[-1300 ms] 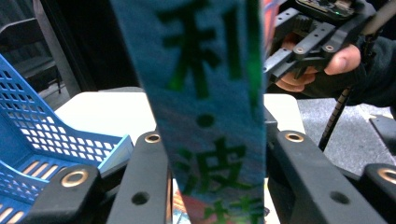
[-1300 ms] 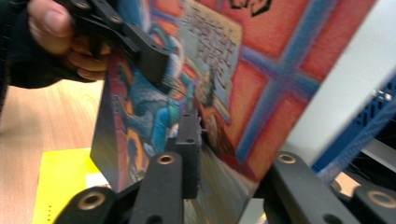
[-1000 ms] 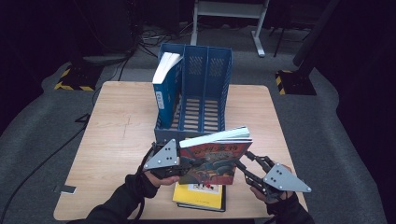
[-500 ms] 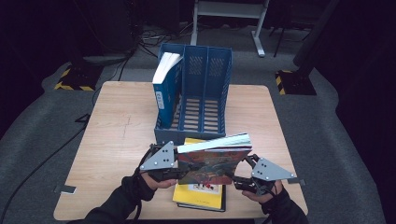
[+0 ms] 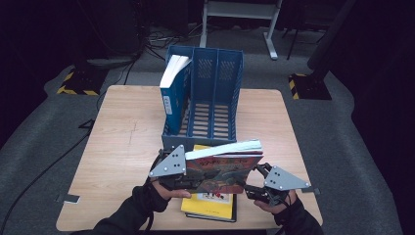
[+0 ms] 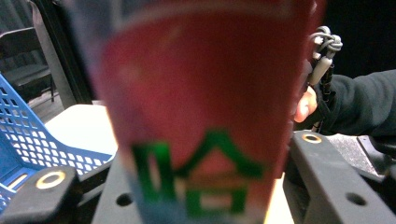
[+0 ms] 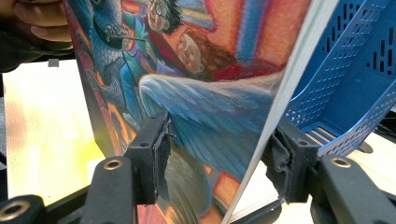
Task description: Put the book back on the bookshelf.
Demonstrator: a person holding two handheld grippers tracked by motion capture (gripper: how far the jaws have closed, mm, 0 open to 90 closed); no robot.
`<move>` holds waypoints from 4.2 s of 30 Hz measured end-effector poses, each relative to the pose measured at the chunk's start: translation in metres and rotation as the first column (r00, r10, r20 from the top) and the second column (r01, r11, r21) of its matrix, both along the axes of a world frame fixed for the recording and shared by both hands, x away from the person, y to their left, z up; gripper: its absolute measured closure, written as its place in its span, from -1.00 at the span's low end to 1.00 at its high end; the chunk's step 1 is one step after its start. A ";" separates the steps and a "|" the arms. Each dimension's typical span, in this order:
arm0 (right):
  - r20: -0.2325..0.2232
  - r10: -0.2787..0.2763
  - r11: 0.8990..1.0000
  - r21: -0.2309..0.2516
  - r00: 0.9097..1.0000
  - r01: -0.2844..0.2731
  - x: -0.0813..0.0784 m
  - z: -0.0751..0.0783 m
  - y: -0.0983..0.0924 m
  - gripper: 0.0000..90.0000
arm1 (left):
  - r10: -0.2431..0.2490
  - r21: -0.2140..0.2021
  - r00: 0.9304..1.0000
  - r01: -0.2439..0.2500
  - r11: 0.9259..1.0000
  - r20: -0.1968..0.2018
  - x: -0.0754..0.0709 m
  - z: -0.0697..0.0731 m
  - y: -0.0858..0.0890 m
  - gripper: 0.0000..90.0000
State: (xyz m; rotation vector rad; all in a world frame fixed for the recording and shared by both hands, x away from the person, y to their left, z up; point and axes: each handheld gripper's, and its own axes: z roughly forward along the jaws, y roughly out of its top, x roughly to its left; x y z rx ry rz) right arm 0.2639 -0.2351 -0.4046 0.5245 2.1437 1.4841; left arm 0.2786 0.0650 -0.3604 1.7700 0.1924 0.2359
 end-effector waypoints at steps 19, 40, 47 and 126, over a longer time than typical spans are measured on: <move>-0.047 -0.037 0.991 -0.134 0.998 0.030 0.006 -0.012 -0.020 -0.18 | 0.014 0.026 1.000 -0.015 1.000 0.027 -0.003 -0.001 -0.002 0.63; -0.343 -0.369 0.922 -0.256 0.864 0.292 0.051 -0.089 -0.081 -0.40 | 0.005 0.009 0.999 -0.005 1.000 0.033 -0.007 -0.005 -0.003 0.64; -0.363 -0.386 0.916 -0.259 0.848 0.306 0.054 -0.096 -0.081 -0.43 | 0.047 -0.003 0.999 -0.047 0.999 0.017 -0.007 -0.005 -0.004 0.64; -0.354 -0.384 0.915 -0.270 0.853 0.300 0.054 -0.097 -0.080 -0.48 | 0.660 -0.051 0.751 -0.661 0.749 -0.042 0.128 0.057 0.027 0.65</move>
